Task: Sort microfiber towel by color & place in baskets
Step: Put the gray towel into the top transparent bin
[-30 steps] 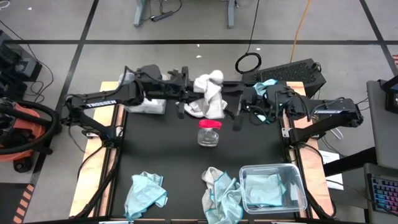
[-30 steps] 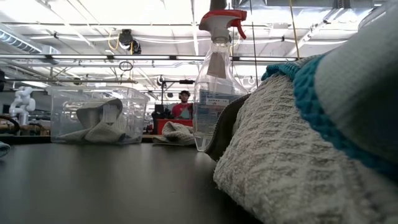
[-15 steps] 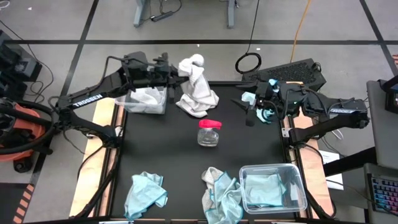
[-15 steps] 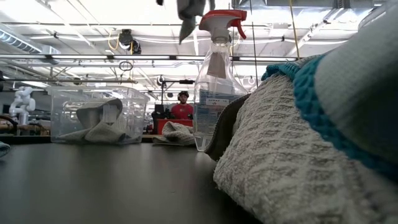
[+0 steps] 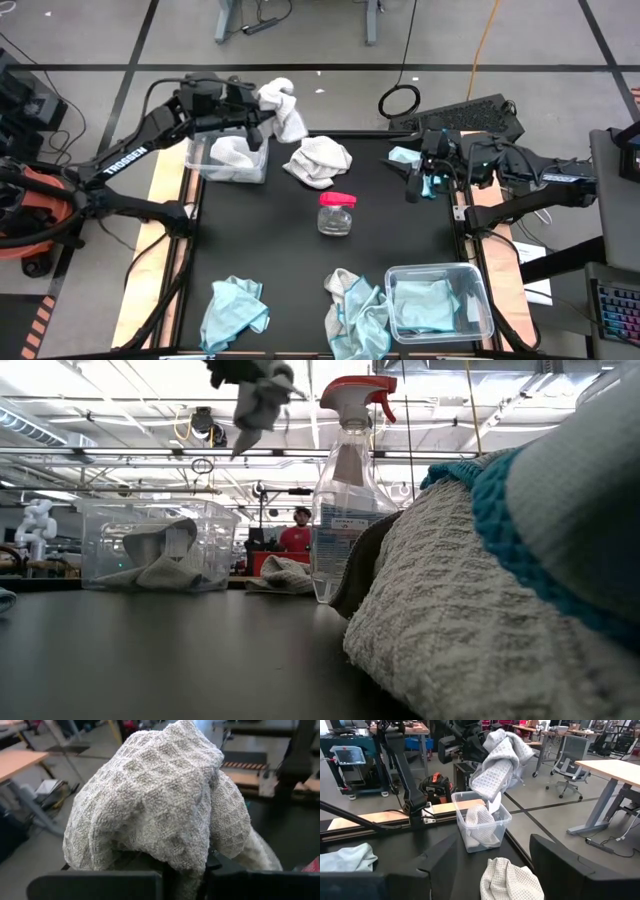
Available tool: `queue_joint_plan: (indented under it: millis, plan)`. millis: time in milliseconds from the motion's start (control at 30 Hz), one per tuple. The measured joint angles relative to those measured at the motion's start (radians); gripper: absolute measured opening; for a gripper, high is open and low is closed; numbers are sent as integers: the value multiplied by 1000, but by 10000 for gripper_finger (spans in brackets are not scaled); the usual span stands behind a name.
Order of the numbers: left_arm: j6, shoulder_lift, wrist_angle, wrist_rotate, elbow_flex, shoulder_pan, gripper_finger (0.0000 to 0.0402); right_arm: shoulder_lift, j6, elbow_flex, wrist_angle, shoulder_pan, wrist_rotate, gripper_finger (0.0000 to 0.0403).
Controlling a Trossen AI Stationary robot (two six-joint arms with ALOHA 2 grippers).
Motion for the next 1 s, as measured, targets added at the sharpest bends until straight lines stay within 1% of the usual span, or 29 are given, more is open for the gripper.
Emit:
queue_joint_plan:
  millis: [233, 500, 833, 1000]
  plan:
    - [23, -30, -143, -15, 0, 73, 37, -3, -1, 1, -37, 0, -1, 231]
    - [53, -35, -314, -95, 0, 145, 37, -3, -1, 1, -62, 0, -1, 231]
    - [48, -35, -438, -152, -1, 234, 37, -3, -1, 1, -64, 0, -2, 231]
    - [45, -35, -497, -153, -1, 270, 37, -3, -1, 1, -65, 0, -2, 231]
